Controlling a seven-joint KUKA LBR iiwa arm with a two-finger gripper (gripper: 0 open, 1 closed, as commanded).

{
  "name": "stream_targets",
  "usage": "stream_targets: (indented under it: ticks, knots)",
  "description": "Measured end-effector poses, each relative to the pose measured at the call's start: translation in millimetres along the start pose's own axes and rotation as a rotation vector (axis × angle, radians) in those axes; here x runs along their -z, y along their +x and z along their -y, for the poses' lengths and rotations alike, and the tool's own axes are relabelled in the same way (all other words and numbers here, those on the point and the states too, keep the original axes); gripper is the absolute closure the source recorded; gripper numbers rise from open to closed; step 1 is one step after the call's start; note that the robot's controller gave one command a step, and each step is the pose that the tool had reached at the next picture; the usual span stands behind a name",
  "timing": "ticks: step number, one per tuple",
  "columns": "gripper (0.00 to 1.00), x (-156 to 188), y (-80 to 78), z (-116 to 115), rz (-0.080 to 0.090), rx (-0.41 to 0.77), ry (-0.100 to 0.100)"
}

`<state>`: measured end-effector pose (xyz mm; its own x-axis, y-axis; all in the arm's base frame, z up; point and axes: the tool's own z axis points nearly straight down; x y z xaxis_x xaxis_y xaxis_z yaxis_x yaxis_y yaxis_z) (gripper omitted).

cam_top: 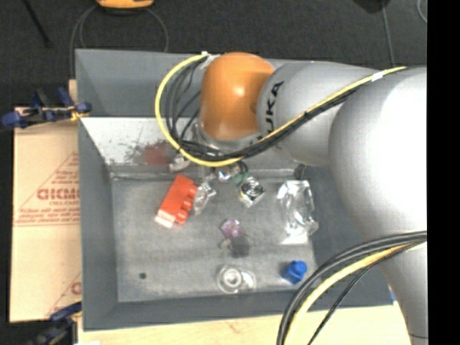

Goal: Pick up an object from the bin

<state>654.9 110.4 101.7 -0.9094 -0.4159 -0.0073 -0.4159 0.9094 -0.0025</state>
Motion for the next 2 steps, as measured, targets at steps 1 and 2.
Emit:
stream_targets:
  ticks: [1,2]
  knots:
    - [0.00,-24.7,1.1,5.8,-0.001,-0.113,-0.004]
    - [0.00,-24.7,-4.6,-2.0,-0.004,-0.197,0.004]
